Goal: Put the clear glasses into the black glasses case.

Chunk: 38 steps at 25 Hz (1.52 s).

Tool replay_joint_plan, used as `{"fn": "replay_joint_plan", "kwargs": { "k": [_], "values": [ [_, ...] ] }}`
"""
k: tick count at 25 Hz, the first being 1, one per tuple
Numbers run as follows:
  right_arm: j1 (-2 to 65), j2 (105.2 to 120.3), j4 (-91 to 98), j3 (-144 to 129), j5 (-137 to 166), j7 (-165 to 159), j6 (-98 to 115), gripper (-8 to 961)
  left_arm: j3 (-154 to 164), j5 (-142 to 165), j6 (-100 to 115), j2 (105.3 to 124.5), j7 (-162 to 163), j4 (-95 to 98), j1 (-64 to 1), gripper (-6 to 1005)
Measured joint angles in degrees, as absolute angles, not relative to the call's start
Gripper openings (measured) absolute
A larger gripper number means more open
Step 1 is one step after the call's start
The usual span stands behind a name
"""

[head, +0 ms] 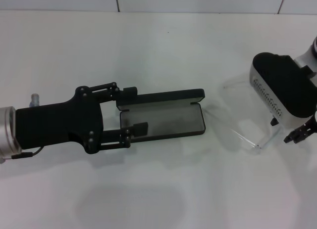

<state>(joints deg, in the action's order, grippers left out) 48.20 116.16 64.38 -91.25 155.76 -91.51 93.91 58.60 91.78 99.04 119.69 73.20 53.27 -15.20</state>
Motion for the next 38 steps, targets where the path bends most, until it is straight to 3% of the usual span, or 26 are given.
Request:
{"fn": "replay_joint_plan", "kwargs": {
  "k": [13,18,21,32,38],
  "values": [
    [48.04,116.01,64.59,-91.43,155.08,-90.99,93.43,276,58.53,90.7,98.84,119.71,72.89,52.93,-14.93,626],
    [47.09,116.02,66.45,-89.45,154.51,-91.1,95.09,133,58.53,90.5,98.55,119.67,72.87,53.03,-14.94,620],
    [45.86,115.92,69.18,-85.65,152.8,-91.05,98.19,97,58.51,90.46,98.53,119.65,72.86,53.11,-14.95,616],
    [31.39,115.83,90.35,-70.77,141.04,-91.49,105.28,97,56.46,84.99,98.89,119.53,73.27,52.72,-14.75,603],
    [22.32,115.49,87.29,-59.24,117.59,-85.83,105.28,97,58.22,79.91,99.04,119.66,73.58,53.13,-16.1,595]
  ]
}}
